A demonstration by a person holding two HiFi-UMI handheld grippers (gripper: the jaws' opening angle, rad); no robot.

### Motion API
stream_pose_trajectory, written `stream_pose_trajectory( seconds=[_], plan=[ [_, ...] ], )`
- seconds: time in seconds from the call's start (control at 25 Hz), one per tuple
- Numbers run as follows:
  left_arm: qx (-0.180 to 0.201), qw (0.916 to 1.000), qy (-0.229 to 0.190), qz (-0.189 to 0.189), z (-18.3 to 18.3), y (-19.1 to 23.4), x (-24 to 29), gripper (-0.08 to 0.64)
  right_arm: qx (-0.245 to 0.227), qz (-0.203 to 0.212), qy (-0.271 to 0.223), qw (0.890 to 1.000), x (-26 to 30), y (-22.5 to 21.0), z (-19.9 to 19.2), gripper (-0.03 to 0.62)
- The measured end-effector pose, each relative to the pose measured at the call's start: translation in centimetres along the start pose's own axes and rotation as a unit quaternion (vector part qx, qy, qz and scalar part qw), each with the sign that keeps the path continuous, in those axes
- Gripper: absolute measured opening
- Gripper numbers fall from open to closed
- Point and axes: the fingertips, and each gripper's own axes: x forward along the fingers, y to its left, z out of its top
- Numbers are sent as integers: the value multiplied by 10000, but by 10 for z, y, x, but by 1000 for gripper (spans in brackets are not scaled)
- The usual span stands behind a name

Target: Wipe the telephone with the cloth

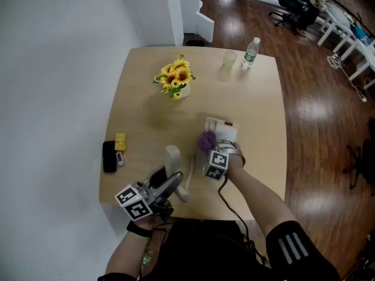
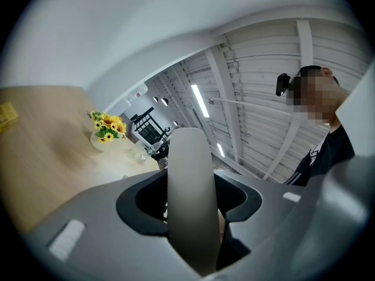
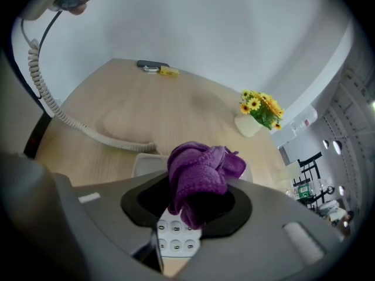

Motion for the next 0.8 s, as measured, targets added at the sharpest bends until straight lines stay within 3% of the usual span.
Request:
stream_pose_trajectory(
  seconds=[0.24, 0.44, 0.64, 0.72, 0.8],
  plan=[
    [63, 9999, 47, 100, -6, 1, -1, 218, -177, 465, 102, 9987, -13, 51, 2, 146],
    [64, 9996, 118, 253, -16, 7, -2, 218, -323, 444, -88, 9985, -2, 75, 5, 146],
    [79, 9990, 222, 369, -24, 14, 1, 218, 640, 1085, -314, 9915, -10, 80, 10, 146],
    [84, 9988, 259, 418, -27, 19, 4, 218, 1019, 1497, -507, 9822, -17, 83, 15, 146],
    [58, 9984, 299, 479, -31, 26, 6, 218, 1502, 2024, -879, 9637, -32, 89, 24, 147]
  ],
)
